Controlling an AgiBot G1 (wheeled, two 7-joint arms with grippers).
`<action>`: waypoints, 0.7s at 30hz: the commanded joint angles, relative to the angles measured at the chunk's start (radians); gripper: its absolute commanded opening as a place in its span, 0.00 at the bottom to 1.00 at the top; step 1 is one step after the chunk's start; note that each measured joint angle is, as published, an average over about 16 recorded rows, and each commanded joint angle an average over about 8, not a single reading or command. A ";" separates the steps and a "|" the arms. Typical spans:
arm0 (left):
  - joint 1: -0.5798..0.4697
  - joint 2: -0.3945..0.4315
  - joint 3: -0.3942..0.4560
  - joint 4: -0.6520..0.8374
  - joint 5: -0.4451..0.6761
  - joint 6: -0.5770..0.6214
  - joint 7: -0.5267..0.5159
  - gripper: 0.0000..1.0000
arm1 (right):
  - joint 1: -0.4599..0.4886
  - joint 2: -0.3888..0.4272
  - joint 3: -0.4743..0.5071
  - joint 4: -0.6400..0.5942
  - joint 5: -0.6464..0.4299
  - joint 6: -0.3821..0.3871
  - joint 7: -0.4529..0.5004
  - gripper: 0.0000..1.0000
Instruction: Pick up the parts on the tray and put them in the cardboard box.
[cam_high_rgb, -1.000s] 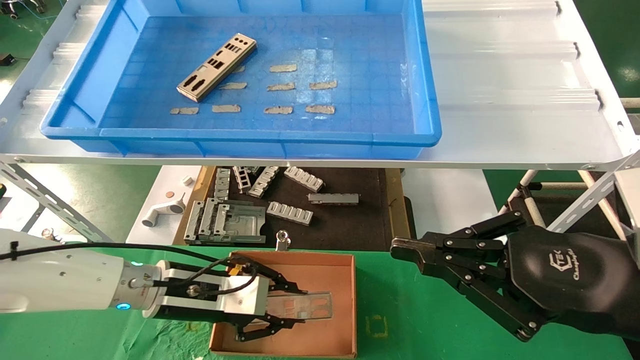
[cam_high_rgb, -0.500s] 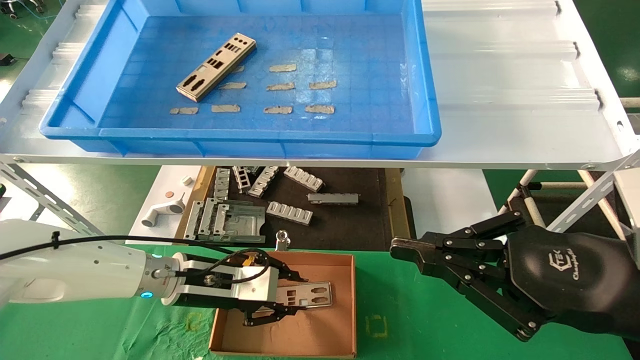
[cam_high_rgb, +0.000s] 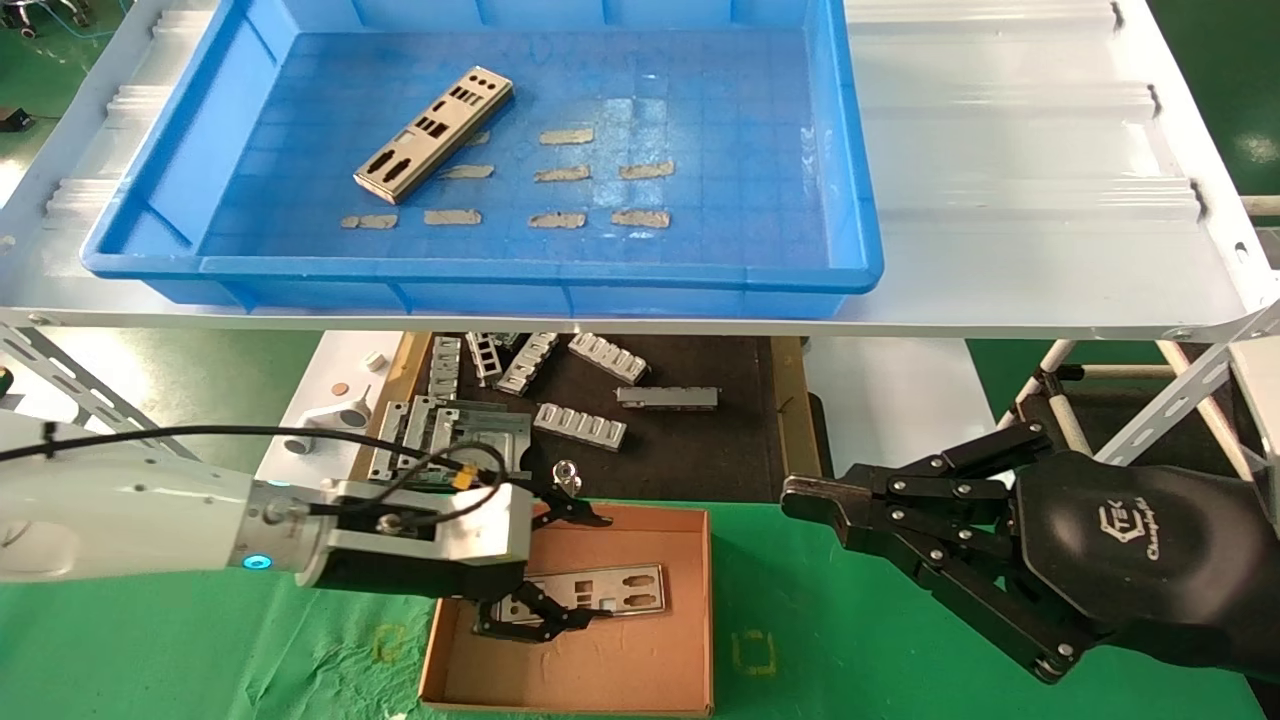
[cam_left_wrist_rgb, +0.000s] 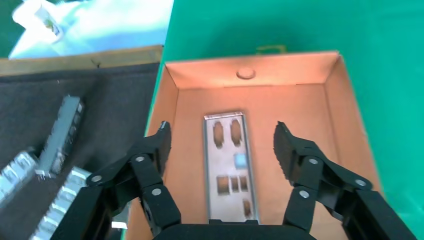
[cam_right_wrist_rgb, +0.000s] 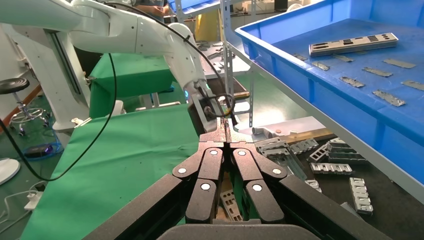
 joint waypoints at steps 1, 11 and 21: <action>-0.003 -0.005 -0.005 0.008 -0.012 0.019 -0.009 1.00 | 0.000 0.000 0.000 0.000 0.000 0.000 0.000 0.80; 0.060 -0.063 -0.115 -0.096 -0.067 0.051 -0.104 1.00 | 0.000 0.000 0.000 0.000 0.000 0.000 0.000 1.00; 0.124 -0.127 -0.230 -0.206 -0.128 0.092 -0.205 1.00 | 0.000 0.000 0.000 0.000 0.000 0.000 0.000 1.00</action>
